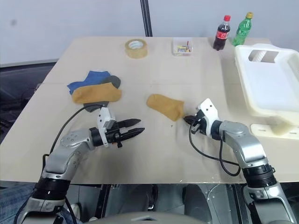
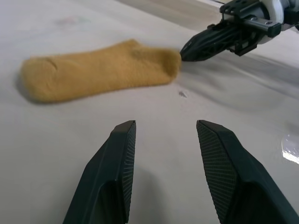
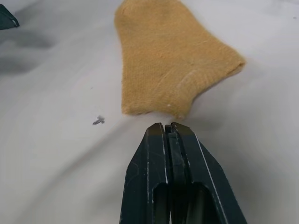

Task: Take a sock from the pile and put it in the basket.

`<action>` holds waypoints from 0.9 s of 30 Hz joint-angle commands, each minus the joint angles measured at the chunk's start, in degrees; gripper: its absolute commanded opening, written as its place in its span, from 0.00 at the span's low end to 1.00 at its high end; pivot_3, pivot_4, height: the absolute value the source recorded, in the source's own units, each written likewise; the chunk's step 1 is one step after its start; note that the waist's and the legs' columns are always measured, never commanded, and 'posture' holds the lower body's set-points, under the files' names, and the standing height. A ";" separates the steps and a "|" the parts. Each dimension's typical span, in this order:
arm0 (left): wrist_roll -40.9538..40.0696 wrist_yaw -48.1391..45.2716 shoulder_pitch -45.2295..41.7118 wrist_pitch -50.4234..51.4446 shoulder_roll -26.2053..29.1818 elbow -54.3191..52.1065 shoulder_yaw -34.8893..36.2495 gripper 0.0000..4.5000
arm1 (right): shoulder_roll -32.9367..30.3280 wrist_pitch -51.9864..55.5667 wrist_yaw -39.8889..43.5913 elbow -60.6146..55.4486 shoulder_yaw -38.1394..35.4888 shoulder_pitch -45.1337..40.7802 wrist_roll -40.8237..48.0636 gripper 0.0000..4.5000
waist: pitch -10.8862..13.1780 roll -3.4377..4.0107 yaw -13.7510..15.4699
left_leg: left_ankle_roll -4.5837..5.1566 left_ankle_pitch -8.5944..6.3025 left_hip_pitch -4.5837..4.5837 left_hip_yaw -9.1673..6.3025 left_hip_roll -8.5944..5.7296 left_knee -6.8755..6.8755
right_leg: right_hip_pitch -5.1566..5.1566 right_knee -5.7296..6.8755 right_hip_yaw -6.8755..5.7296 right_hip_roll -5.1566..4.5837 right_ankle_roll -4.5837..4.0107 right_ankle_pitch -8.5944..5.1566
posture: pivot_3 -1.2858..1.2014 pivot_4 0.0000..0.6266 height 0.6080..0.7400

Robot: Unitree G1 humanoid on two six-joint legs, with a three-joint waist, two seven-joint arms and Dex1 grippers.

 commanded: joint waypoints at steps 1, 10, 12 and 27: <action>-0.99 0.98 0.47 -0.71 0.09 -2.86 1.57 0.49 | -0.86 -0.41 0.31 -3.59 -2.30 -0.82 1.12 0.17 | 0.00 0.00 0.01 | 0.00 0.00 0.00 0.00 0.00 0.00 | 0.00 0.00 0.00 0.00 0.00 0.00 | 0.52 0.24 0.99; 2.86 4.92 -0.02 -4.39 -0.22 -1.59 0.93 0.49 | 3.14 -1.01 -3.89 0.56 0.06 -4.14 -2.01 0.52 | 0.00 0.00 0.00 | 0.00 0.00 0.03 0.01 -0.01 -0.07 | -0.01 -0.02 0.00 -0.02 0.00 0.00 | 0.52 0.24 0.99; 4.12 5.74 -0.41 -5.84 -0.65 -0.65 0.48 0.49 | 4.16 -1.74 -4.67 2.64 0.65 -4.39 -3.19 0.52 | 0.00 0.00 0.08 | 0.00 0.00 0.03 0.01 -0.03 -0.07 | 0.00 -0.04 0.00 -0.02 0.00 0.00 | 0.52 0.24 0.99; 6.21 6.32 -5.48 -9.05 -3.40 4.50 -1.32 0.49 | -9.51 -4.69 12.11 -6.19 5.51 2.33 -3.18 0.01 | 0.02 -0.01 0.08 | 0.00 0.00 0.00 0.00 -0.08 -0.12 | 0.00 -0.11 -0.05 -0.05 0.00 0.00 | 0.52 0.24 0.99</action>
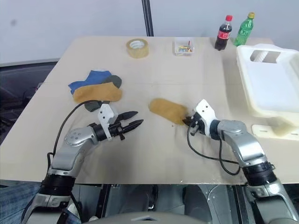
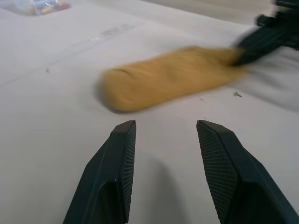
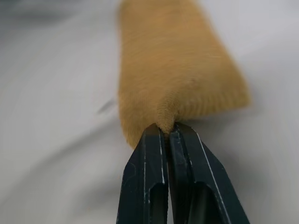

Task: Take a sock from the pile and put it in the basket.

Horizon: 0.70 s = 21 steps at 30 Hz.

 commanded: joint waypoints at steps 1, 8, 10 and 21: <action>-1.07 -0.57 -2.32 0.59 -1.24 -0.62 -0.95 0.49 | -5.51 -1.42 8.06 -5.49 0.65 2.58 2.13 0.01 | 0.01 0.01 -0.01 | 0.00 0.00 0.00 0.02 -0.01 0.00 | 0.00 0.01 0.02 -0.02 0.00 0.00 | 0.52 0.24 0.99; -1.96 0.41 -7.49 8.64 -6.77 1.66 -5.28 0.49 | -8.76 -3.79 12.72 -5.14 0.42 3.39 2.37 0.01 | 0.02 -0.04 -0.08 | 0.01 0.00 0.04 -0.01 0.03 0.09 | 0.07 0.07 -0.04 0.05 0.01 0.00 | 0.52 0.24 0.99; 0.33 -0.24 -7.39 10.35 -5.77 1.65 -8.03 0.49 | -8.44 -4.61 11.82 -4.19 0.08 2.99 1.43 0.01 | 0.02 -0.04 -0.28 | 0.01 0.00 0.05 0.01 0.02 0.09 | 0.08 0.06 -0.01 0.06 0.02 0.00 | 0.52 0.24 0.99; -1.72 -1.22 -2.19 20.39 0.36 -6.62 -8.95 0.49 | -6.98 -11.09 8.07 0.76 -2.48 3.40 -1.54 0.01 | 0.02 -0.03 -0.06 | 0.00 0.01 0.08 0.01 0.08 0.08 | 0.08 0.05 0.04 0.10 0.01 0.00 | 0.52 0.24 0.99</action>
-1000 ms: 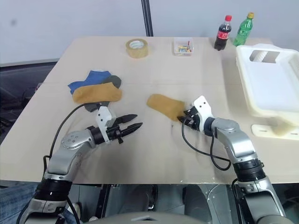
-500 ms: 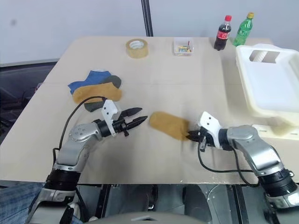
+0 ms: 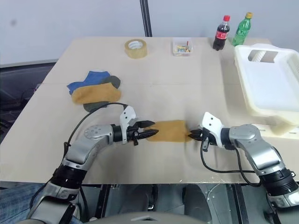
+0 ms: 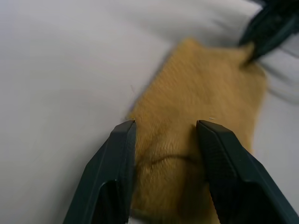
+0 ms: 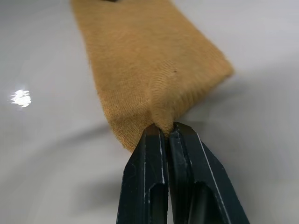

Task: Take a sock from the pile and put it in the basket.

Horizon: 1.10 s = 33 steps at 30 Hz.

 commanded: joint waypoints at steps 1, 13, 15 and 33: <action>-1.83 0.11 2.56 2.06 0.52 -3.73 0.90 0.49 | -0.02 -2.79 0.09 0.42 -2.52 0.11 0.22 0.01 | 0.00 0.00 0.01 | 0.00 0.00 0.00 0.00 0.00 0.00 | 0.00 0.00 0.00 -0.01 0.00 0.00 | 0.52 0.24 0.99; -2.95 4.20 5.18 4.73 -3.02 -7.33 0.37 0.49 | -5.50 4.95 2.29 -5.03 -6.07 2.58 5.24 0.78 | -0.01 0.00 0.18 | 0.00 0.00 0.01 -0.03 -0.02 0.00 | 0.05 -0.02 -0.04 -0.12 0.00 0.00 | 0.52 0.24 0.99; -2.92 4.75 5.46 4.78 -3.11 -7.95 0.63 0.49 | -5.47 4.86 2.02 -6.09 -8.28 2.54 6.53 0.78 | 0.00 0.01 0.20 | 0.00 0.00 0.01 -0.03 -0.02 0.00 | 0.04 -0.01 -0.05 -0.11 0.00 0.00 | 0.52 0.24 0.99; 8.44 20.67 -4.48 -14.62 0.89 9.71 14.85 0.49 | -1.45 3.34 2.85 -11.19 -20.81 1.60 21.40 0.78 | 0.04 -0.05 0.22 | 0.01 0.00 -0.02 -0.01 -0.07 -0.01 | 0.03 -0.04 -0.06 -0.09 0.00 0.00 | 0.52 0.24 0.99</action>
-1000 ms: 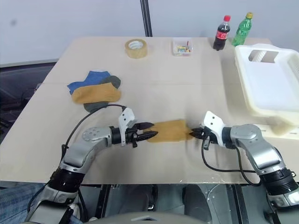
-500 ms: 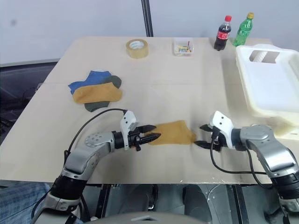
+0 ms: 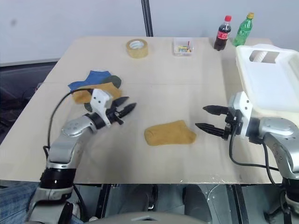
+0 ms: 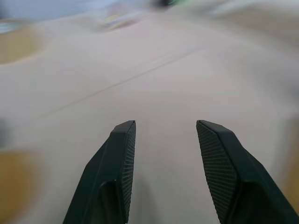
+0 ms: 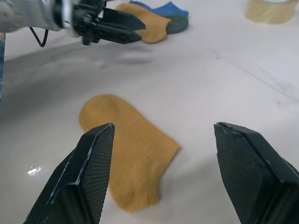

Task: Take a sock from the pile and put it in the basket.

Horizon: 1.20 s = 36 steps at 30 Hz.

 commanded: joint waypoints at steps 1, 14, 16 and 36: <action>2.62 3.04 -3.55 -4.60 -0.01 6.07 1.44 0.49 | 0.65 -1.92 -0.13 -1.42 -0.31 -2.40 1.01 0.78 | 0.02 -0.03 0.04 | 0.00 0.00 -0.01 0.00 -0.01 0.00 | 0.00 0.00 -0.01 -0.01 0.00 0.00 | 0.52 0.24 0.99; 9.06 15.75 -14.16 -12.13 -4.62 27.51 1.32 0.98 | 0.61 -2.40 0.07 -1.34 -0.24 -1.52 0.58 0.80 | 0.08 -0.14 0.26 | -0.01 0.01 -0.09 -0.04 -0.05 0.02 | -0.09 0.05 -0.05 -0.05 0.01 0.01 | 0.52 0.24 0.99; 9.66 15.82 -15.51 -12.46 -4.83 30.38 0.76 0.98 | 0.70 -2.45 -0.17 -1.43 -0.22 -1.54 0.53 0.80 | 0.09 -0.15 0.16 | -0.01 0.01 -0.09 -0.04 -0.05 0.02 | -0.09 0.06 -0.05 -0.04 0.01 0.01 | 0.52 0.24 0.99; 10.14 14.84 -14.91 -12.28 -5.92 31.03 0.78 0.33 | 2.75 -6.78 1.12 0.59 -0.38 -2.79 2.08 0.80 | 0.08 -0.15 0.06 | -0.01 0.01 -0.07 -0.04 -0.06 0.03 | -0.09 0.10 -0.04 -0.05 0.01 0.01 | 0.52 0.24 0.99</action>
